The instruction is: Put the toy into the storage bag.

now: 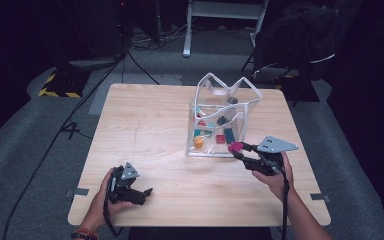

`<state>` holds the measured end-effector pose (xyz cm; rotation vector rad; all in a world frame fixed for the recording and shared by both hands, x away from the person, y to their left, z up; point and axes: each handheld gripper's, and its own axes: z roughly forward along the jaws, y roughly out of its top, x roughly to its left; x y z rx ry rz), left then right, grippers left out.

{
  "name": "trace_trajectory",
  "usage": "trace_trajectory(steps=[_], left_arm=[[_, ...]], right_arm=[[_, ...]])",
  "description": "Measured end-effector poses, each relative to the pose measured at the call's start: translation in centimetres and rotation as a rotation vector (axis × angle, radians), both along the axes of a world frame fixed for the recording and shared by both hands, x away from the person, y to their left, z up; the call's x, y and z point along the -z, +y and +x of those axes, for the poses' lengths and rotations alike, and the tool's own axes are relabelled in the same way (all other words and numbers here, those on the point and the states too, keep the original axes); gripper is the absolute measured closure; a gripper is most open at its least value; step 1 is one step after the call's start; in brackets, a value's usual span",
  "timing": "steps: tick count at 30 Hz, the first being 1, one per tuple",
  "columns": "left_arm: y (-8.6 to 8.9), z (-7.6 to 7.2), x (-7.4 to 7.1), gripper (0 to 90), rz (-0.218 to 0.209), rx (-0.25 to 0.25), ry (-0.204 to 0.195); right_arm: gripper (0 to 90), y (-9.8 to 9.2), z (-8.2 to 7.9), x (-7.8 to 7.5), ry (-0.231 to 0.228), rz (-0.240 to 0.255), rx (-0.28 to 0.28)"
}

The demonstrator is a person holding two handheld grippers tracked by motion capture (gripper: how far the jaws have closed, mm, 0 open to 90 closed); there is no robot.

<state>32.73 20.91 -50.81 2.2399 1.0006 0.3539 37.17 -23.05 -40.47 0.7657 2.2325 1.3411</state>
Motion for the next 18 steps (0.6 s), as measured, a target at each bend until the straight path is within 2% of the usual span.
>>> trace_trajectory(steps=[8,10,18], left_arm=[[0.0,0.0,0.0,0.5,0.001,-0.002,-0.001],[0.0,0.0,0.0,0.5,0.002,-0.002,0.0],[0.0,0.1,0.0,0.4,0.006,-0.001,-0.002]], right_arm=[[59.2,-0.4,-0.1,-1.3,-0.02,0.014,0.019],[59.2,-0.3,0.0,-1.8,-0.028,0.029,0.019],[59.3,0.1,0.3,-3.9,-0.061,0.035,0.02]])
